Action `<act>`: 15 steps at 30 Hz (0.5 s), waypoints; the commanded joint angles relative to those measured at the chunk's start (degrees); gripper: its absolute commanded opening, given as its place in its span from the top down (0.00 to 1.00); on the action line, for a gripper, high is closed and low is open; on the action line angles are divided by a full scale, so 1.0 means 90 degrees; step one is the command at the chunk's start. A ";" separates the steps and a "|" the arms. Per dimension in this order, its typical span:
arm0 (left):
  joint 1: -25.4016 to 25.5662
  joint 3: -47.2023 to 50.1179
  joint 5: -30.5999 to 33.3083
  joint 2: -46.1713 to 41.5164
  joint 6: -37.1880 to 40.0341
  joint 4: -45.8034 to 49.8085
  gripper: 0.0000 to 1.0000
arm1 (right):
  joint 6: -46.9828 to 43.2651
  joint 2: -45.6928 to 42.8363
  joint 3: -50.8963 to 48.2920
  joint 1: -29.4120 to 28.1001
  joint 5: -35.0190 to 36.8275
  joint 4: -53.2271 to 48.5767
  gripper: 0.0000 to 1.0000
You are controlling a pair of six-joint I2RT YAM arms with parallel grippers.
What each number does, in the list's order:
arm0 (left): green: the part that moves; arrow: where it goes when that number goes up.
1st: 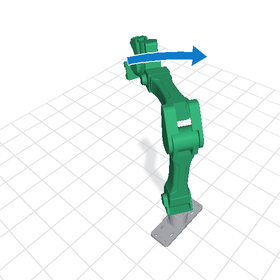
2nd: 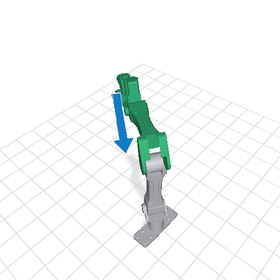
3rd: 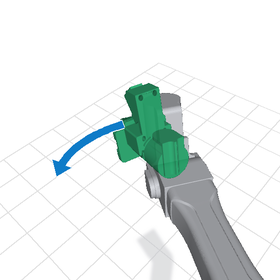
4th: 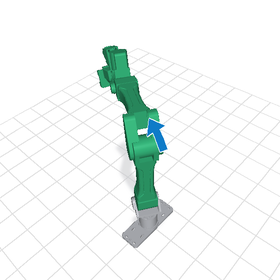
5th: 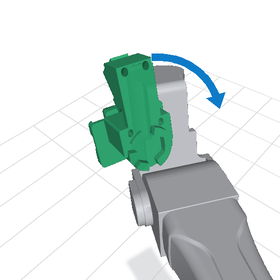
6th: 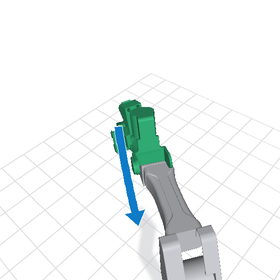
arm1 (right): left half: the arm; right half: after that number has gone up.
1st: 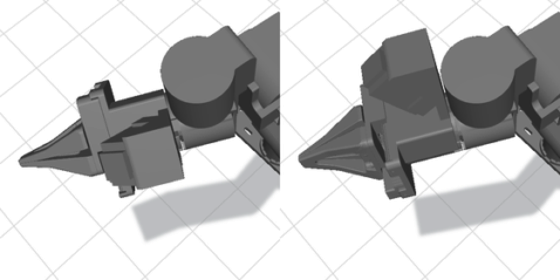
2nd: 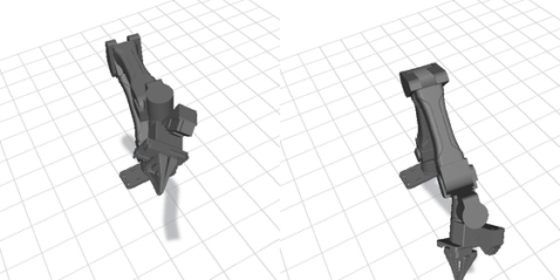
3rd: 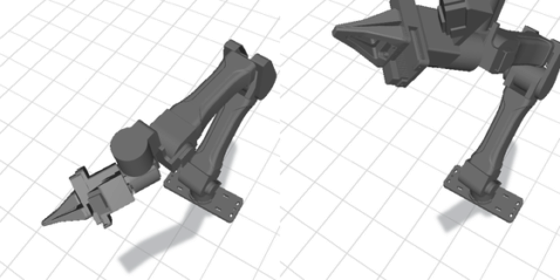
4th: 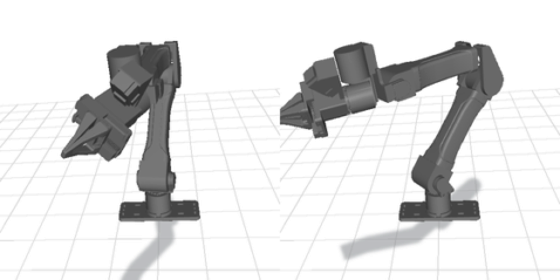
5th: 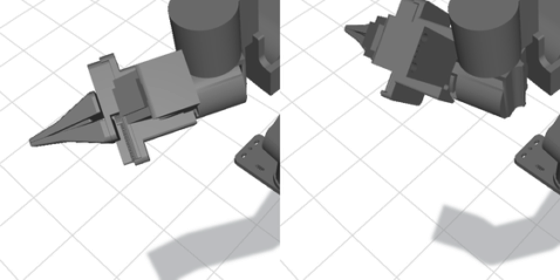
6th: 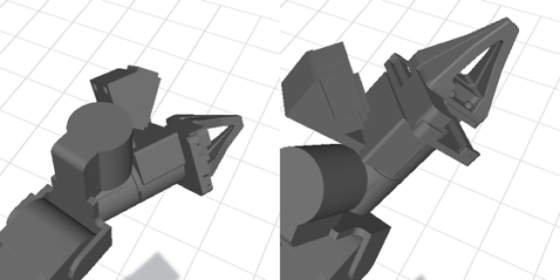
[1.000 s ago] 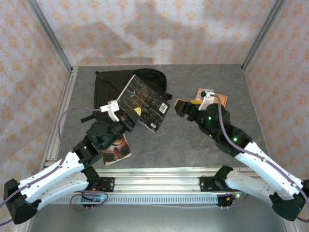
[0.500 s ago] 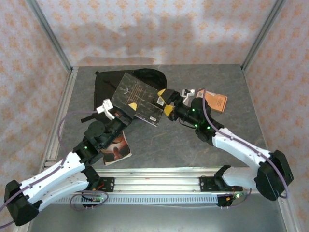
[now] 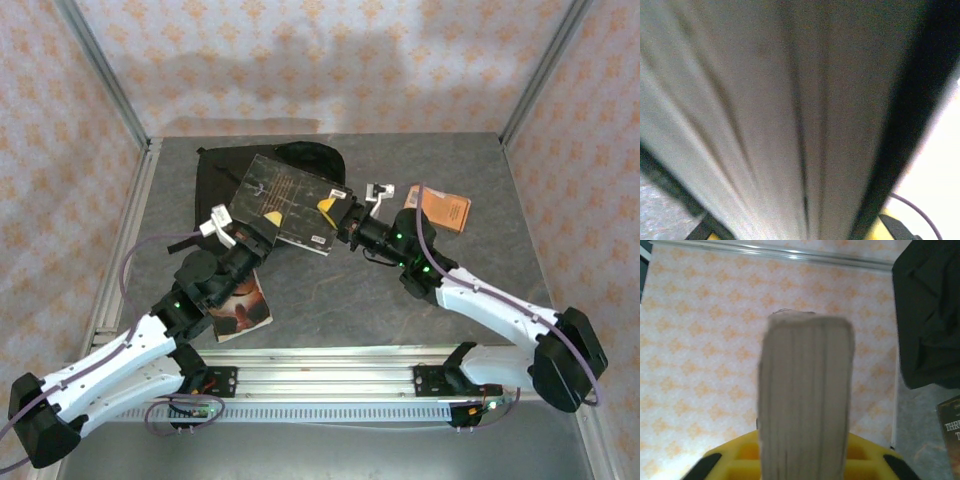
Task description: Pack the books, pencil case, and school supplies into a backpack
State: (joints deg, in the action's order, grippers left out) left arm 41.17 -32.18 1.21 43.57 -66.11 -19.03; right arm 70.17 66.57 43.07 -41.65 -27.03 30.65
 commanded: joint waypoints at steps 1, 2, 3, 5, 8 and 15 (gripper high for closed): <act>-0.0139 -0.0635 -0.0027 0.0123 0.0532 0.1179 0.87 | -0.0922 -0.0563 0.0318 0.0008 0.0819 -0.1301 1.00; -0.0150 -0.0732 -0.0004 0.0148 0.0701 0.1416 0.72 | -0.1100 -0.0665 0.0389 0.0025 0.1001 -0.1697 1.00; -0.0155 -0.0863 0.0034 0.0183 0.0986 0.1717 0.57 | -0.1328 -0.0838 0.0415 0.0037 0.1311 -0.2189 1.00; -0.0180 -0.1258 0.0241 0.0294 0.1454 0.2609 0.38 | -0.1654 -0.1131 0.0433 0.0105 0.1852 -0.2972 1.00; -0.0277 -0.2070 0.0485 0.0817 0.2221 0.3882 0.29 | -0.2113 -0.1566 0.0544 0.0209 0.3036 -0.4391 1.00; -0.0495 -0.5064 0.0457 0.3695 0.3665 0.6621 0.23 | -0.3204 -0.2253 0.0407 0.0348 0.4431 -0.5390 1.00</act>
State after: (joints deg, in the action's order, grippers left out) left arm 37.01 -70.96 3.62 68.86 -42.70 25.17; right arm 48.53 49.19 45.47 -38.65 3.22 -13.80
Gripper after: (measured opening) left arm 0.761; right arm 0.163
